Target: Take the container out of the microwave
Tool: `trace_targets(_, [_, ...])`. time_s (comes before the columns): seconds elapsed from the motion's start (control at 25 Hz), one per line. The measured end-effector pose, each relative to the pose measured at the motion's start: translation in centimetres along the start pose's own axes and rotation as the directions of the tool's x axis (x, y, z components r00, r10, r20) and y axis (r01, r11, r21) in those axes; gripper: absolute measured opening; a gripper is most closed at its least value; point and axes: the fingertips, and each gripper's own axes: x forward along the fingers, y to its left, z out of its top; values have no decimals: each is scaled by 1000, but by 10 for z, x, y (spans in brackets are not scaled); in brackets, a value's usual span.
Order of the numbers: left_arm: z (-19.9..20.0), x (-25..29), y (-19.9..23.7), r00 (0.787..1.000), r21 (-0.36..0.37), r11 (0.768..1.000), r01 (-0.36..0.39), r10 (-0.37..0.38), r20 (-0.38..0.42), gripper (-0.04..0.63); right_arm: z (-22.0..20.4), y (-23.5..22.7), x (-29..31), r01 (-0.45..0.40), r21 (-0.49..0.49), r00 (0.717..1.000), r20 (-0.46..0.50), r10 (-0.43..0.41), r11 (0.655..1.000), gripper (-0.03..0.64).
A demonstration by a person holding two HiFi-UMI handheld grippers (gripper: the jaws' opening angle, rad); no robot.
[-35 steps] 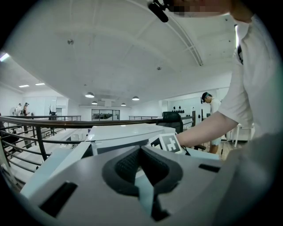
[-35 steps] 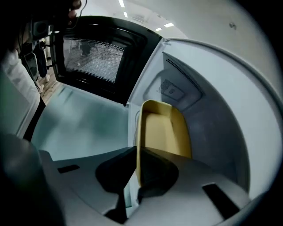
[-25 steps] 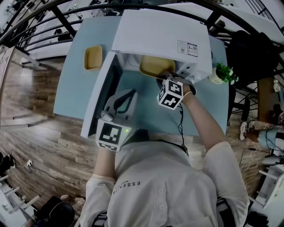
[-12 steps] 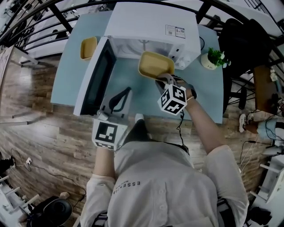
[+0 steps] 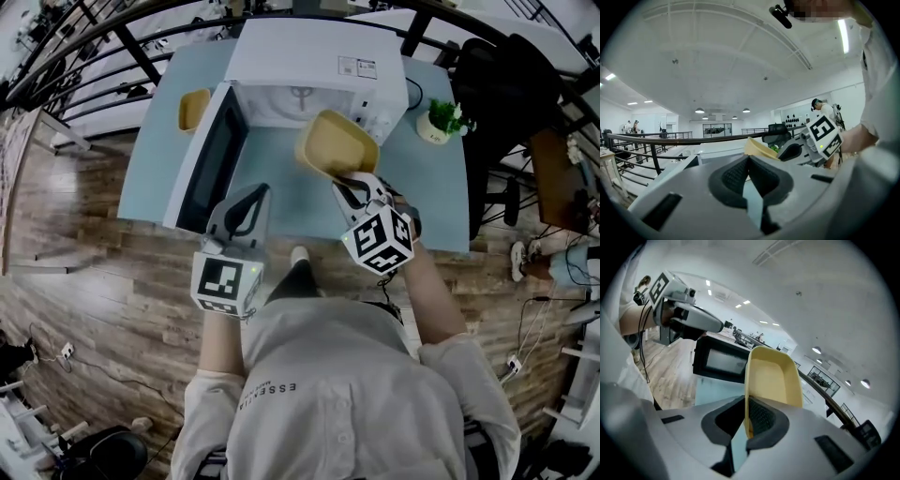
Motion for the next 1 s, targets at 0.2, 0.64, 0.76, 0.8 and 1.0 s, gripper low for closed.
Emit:
trace_targets(0.2, [21,-8,-5,999,7,1000,-1,0,48,2,19,-12,-42,86,168,989,107,-105,982,31])
trace_targets(0.64, [27,-21,-15,998,2,1000,-10,10,70,2,40,-17,-101,99,395,936,275,-220,914,31])
trace_targets(0.76, [28,-25,-21,997,4,1000,-16,16,76,2,40,-17,-110,88,436,916,318,-245,895,31])
trace_targets(0.8, [27,-27,-22,997,5,1000,-18,18,78,2,39,-18,-113,88,448,908,330,-256,890,31])
trace_targets(1.0, [28,-34,-26,995,7,999,-36,36,90,2,31,-20,-122,95,489,881,365,-302,867,31])
